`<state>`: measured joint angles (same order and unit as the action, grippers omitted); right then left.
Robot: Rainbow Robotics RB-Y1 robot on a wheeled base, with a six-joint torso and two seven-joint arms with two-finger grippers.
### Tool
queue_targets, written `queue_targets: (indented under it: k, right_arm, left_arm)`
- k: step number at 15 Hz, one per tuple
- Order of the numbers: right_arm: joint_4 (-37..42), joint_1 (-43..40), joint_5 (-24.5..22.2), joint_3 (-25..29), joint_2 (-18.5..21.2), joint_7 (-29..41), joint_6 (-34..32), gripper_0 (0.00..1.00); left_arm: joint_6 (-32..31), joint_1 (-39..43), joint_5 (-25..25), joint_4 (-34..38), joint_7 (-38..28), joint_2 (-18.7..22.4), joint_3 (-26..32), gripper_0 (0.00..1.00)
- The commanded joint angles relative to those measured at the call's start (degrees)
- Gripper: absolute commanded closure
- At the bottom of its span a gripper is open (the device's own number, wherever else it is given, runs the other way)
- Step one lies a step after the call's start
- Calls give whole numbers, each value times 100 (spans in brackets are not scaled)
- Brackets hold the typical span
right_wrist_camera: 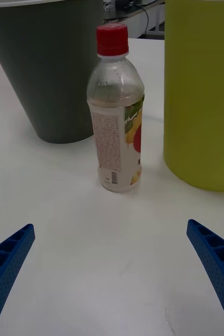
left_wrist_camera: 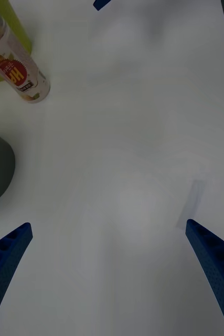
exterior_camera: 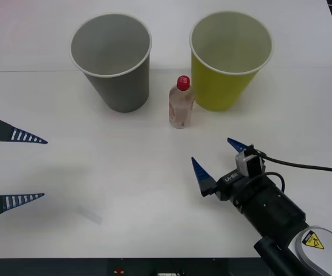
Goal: Put the can into the green bin and the plastic bottle into the gray bin
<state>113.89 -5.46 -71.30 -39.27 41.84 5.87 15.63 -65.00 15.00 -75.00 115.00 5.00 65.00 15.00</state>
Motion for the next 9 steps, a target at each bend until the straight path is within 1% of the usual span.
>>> queue_targets:
  k: [1,4,9]
  right_arm:
    - [-420,291,-112,-19,-475,-7,45,0]
    - [-930,625,-262,-28,-958,-7,54,0]
    - [-1607,1082,-393,-54,-1556,-7,159,0]
  left_arm:
    - [0,0,0,0,0,0,0,0]
    - [0,0,0,0,0,0,0,0]
    - [0,0,0,0,0,0,0,0]
